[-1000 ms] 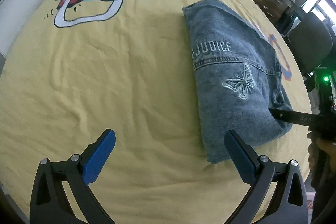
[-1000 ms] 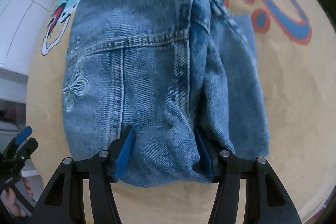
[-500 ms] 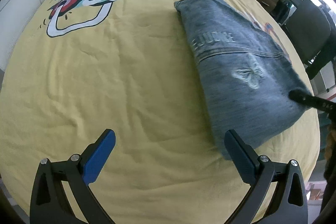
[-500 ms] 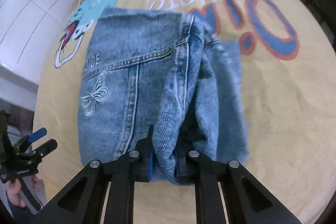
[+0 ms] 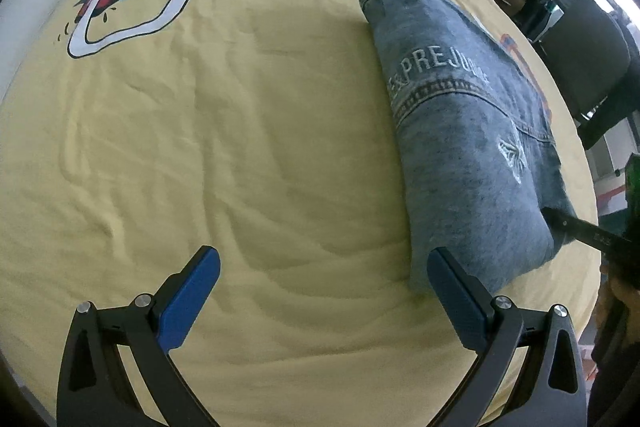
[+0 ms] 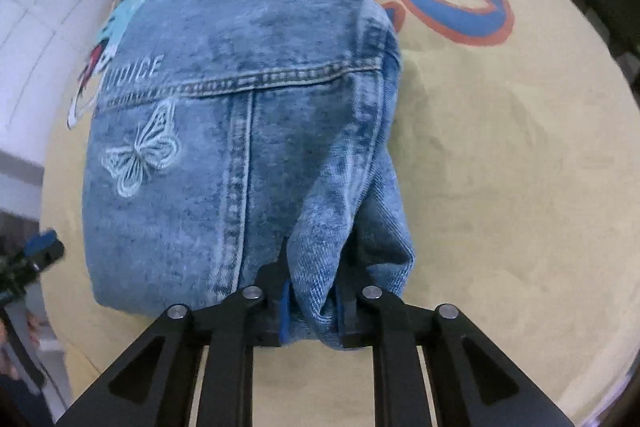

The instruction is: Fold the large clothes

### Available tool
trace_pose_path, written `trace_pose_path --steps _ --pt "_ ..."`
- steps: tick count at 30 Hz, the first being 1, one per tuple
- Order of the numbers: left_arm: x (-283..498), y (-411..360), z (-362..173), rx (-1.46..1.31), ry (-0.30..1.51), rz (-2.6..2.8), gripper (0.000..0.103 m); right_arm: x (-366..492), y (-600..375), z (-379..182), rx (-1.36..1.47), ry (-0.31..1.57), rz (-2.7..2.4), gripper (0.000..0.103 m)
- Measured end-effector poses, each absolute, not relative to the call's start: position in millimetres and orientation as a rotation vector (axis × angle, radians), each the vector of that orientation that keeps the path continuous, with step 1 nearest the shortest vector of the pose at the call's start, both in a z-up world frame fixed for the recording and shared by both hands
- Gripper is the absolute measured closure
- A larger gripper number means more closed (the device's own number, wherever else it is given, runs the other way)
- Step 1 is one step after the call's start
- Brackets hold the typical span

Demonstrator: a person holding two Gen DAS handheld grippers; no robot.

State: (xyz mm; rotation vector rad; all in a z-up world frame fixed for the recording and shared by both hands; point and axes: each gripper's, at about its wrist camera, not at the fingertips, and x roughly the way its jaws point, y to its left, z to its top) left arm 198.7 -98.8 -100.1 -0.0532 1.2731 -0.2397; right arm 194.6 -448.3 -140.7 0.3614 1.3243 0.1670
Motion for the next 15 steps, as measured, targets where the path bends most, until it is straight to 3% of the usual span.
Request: trace_pose_path --steps 1,3,5,7,8,11,15 --pt "202.1 -100.1 -99.9 -0.053 1.274 -0.238 0.001 195.5 -449.9 -138.8 0.37 1.328 0.182 0.079" --pt "208.2 -101.8 -98.9 -0.06 1.27 -0.227 0.001 197.8 -452.5 -135.4 0.372 1.345 0.22 0.06" --pt "211.5 -103.8 -97.5 -0.083 1.263 -0.213 0.001 198.7 -456.0 -130.5 0.382 1.349 0.244 0.05" --pt "216.1 -105.8 -96.5 -0.124 1.268 -0.226 0.001 200.3 -458.3 -122.2 0.374 1.334 0.241 0.033" --pt "218.8 -106.8 -95.7 -0.137 1.269 -0.233 0.001 202.8 -460.7 -117.3 0.363 1.322 0.232 0.019" --pt "228.4 -116.1 -89.7 -0.136 1.26 -0.247 0.001 206.0 -464.5 -102.8 0.323 1.274 0.211 0.018" --pt "244.7 -142.6 -80.6 -0.107 1.255 -0.282 0.001 218.2 -469.4 -98.5 0.254 1.261 0.163 0.007"
